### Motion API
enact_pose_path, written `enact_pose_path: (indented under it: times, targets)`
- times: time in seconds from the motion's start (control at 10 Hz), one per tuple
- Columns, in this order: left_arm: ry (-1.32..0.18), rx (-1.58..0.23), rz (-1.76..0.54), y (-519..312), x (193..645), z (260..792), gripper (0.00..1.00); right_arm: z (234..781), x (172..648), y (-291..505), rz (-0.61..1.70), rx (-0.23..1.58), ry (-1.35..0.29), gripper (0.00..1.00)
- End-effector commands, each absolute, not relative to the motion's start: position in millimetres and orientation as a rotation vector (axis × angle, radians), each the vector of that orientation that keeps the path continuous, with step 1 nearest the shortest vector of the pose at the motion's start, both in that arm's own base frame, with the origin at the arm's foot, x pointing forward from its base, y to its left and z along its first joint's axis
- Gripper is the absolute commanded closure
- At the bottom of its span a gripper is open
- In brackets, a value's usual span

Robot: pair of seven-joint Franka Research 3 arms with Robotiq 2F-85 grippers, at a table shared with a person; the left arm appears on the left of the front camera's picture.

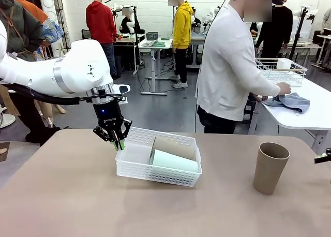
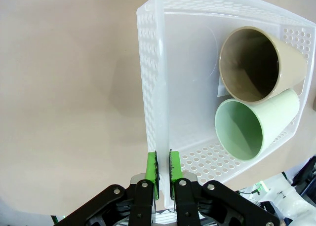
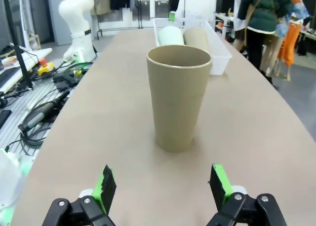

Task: Clean and organize the cups into the basket.
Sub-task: Pick up the Reusable plastic cup from the right side of the table and stack it inside the Organizing basket in the center of the table.

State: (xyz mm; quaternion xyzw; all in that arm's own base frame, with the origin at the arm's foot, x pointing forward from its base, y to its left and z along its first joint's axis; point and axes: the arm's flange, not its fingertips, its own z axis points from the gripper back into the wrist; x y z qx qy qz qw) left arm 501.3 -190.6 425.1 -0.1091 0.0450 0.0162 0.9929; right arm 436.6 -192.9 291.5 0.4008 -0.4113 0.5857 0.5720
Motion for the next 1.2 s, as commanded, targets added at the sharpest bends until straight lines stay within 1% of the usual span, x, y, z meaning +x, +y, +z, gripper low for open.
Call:
enact_pose_path:
  times: [0.0, 0.2, 0.9, 1.1]
  targets:
    - [0.080, -0.220, 0.036, -192, 501, 426, 1.00, 279, 444, -177, 1.415, 0.975, -0.946, 0.00]
    - [0.080, -0.220, 0.036, -192, 501, 426, 1.00, 271, 454, -163, 1.408, 0.992, -0.937, 0.00]
    - [0.080, -0.220, 0.036, -192, 501, 426, 1.00, 272, 449, -164, 1.400, 1.006, -0.932, 0.00]
    - [0.080, -0.220, 0.036, -192, 501, 426, 1.00, 254, 458, -143, 1.386, 0.985, -0.874, 0.00]
